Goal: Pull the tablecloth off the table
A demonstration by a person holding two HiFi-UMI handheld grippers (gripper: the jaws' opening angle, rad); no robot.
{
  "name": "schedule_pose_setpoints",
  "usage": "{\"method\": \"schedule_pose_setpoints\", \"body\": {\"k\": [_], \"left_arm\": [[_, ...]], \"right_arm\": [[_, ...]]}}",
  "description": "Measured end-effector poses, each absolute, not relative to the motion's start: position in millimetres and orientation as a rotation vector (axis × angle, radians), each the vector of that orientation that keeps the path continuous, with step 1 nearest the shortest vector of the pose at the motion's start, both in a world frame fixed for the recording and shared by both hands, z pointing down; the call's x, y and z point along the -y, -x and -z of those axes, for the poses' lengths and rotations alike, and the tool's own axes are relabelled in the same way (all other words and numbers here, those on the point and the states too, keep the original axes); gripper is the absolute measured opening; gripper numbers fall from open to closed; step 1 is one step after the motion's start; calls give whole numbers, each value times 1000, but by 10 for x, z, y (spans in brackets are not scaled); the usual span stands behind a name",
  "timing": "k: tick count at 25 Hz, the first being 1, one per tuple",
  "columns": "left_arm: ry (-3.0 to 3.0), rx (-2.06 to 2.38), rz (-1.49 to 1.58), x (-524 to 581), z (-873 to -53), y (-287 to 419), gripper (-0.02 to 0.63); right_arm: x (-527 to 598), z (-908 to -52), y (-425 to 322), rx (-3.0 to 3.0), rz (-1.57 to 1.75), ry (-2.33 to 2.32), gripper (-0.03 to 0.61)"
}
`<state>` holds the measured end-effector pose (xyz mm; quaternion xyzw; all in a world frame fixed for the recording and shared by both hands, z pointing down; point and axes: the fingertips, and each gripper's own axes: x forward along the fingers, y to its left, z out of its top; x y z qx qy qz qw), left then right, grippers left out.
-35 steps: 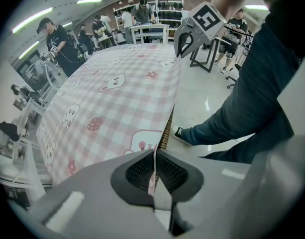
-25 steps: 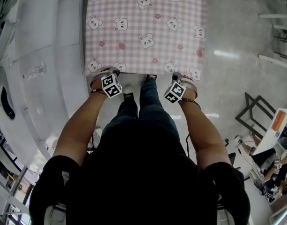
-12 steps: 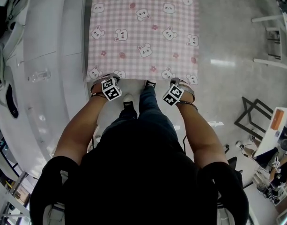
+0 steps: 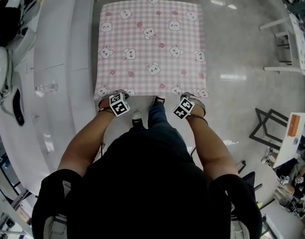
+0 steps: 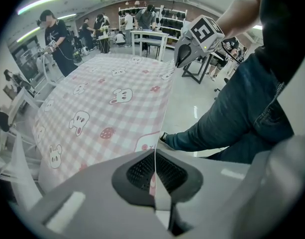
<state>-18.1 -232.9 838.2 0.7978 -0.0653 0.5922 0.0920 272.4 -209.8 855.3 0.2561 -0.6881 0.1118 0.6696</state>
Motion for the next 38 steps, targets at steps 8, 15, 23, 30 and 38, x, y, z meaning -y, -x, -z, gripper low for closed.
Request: {"method": "schedule_pose_setpoints", "body": {"k": [8,15,23,30,38], "left_arm": [[-2400,104,-1683,3110,-8287,414,0],[-2408,41,-1651,3460,-8032,642,0],[-2437,-1,-1620,3353,-8111,993,0],[-2459,-14,-1606,3123,-7996,1128,2],[-2490,20,-1564,2844,-7842,1173,2]], "right_arm": [[2705,-8505,-2467,1521,-356,-629,34],[2972,-8270,-2212,1503,-424,-666,34],[2821,-8276,-1860,1472,-445,-716,34],[2543,-8118,-1730,1455,-451,-769,34],[2234,-7951,-1673,1456,-450,-809,34]]}}
